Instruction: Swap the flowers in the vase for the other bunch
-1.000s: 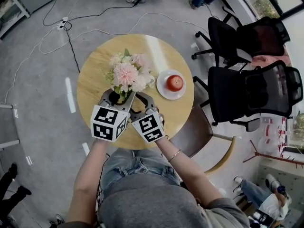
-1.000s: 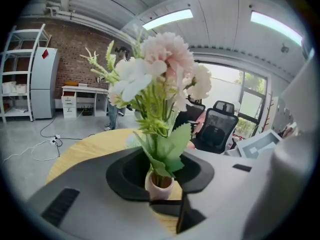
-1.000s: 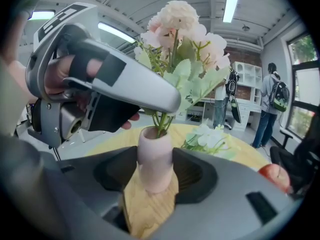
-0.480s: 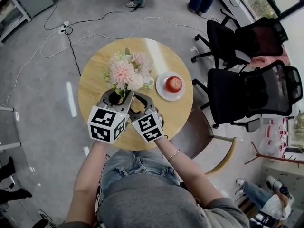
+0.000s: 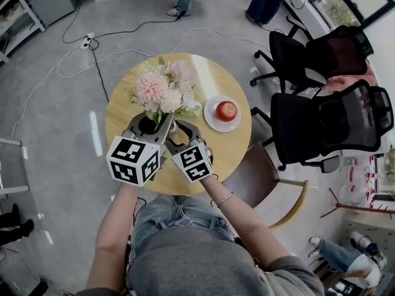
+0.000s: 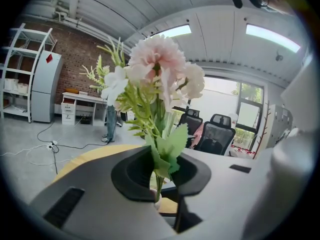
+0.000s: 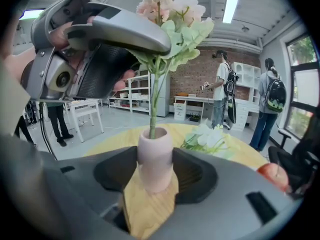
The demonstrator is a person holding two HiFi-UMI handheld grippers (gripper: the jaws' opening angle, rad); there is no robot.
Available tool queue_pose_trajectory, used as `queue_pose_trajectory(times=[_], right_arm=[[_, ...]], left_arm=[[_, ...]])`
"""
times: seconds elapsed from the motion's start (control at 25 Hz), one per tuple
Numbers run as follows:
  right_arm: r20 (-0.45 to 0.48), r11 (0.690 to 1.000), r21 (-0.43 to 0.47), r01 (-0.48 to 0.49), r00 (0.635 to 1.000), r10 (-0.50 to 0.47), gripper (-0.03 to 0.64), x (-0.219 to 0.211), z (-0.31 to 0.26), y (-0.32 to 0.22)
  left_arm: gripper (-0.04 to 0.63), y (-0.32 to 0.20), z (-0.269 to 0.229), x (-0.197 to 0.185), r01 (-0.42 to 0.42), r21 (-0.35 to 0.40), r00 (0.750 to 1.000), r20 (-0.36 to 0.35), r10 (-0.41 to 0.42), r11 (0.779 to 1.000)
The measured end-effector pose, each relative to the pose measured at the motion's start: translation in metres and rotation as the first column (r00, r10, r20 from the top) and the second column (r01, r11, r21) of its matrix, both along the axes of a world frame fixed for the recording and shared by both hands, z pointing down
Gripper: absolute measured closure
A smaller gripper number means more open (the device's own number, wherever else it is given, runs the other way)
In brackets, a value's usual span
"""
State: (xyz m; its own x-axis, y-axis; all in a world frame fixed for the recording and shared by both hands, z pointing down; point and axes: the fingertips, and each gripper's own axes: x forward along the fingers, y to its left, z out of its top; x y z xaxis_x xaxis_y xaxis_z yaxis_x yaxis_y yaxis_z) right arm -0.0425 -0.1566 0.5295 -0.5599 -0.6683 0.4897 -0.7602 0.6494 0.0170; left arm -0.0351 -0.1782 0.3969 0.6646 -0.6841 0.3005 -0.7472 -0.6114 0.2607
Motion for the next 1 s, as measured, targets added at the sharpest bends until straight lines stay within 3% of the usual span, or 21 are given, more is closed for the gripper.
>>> queue_pose_trajectory(times=[0.36,0.68,1.0], right_arm=[[0.002,1.000,0.007,-0.009,1.000,0.009,0.383,0.000,-0.001,0.001],[-0.034,1.000,0.012,-0.002,0.999,0.002,0.383,0.011,0.000,0.005],[-0.042,1.000,0.029,0.008,0.999,-0.007,0.383,0.006,-0.001,0.008]], left_arm=[[0.528,0.004,-0.031,-0.003,0.010,0.056,1.000,-0.004,-0.010,0.998],[0.529,0.005,-0.056,-0.016,0.077,0.126,0.997,-0.001,-0.077,0.989],[0.531,0.009,-0.063,-0.049,0.133,0.090,0.990,-0.066,-0.127,0.987]])
